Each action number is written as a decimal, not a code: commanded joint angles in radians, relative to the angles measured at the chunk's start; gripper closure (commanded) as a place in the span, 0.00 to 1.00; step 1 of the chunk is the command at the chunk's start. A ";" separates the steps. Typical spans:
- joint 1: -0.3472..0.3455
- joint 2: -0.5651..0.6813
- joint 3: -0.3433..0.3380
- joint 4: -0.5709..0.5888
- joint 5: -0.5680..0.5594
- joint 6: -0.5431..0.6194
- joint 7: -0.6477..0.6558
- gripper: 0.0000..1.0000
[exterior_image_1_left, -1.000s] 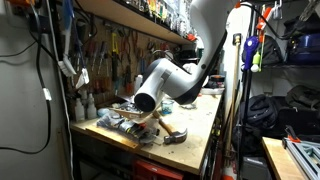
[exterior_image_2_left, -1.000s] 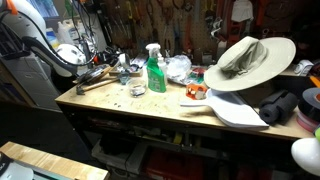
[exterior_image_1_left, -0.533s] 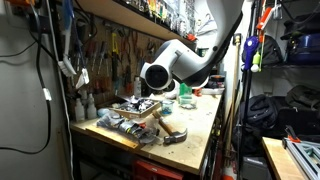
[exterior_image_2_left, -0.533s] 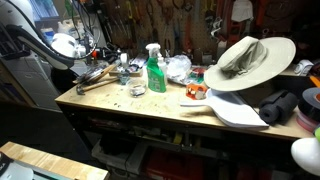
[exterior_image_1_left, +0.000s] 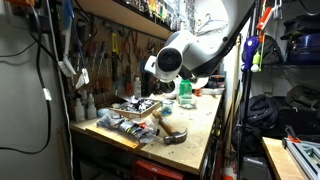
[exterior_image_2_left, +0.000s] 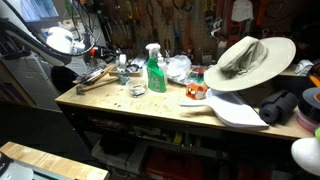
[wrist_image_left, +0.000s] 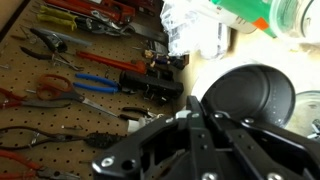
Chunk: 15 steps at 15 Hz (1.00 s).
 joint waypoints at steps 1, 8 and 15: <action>-0.010 -0.077 -0.022 -0.068 0.003 0.102 0.007 0.99; -0.027 -0.171 -0.066 -0.120 -0.012 0.323 0.010 0.99; -0.038 -0.226 -0.115 -0.145 0.009 0.578 -0.019 0.99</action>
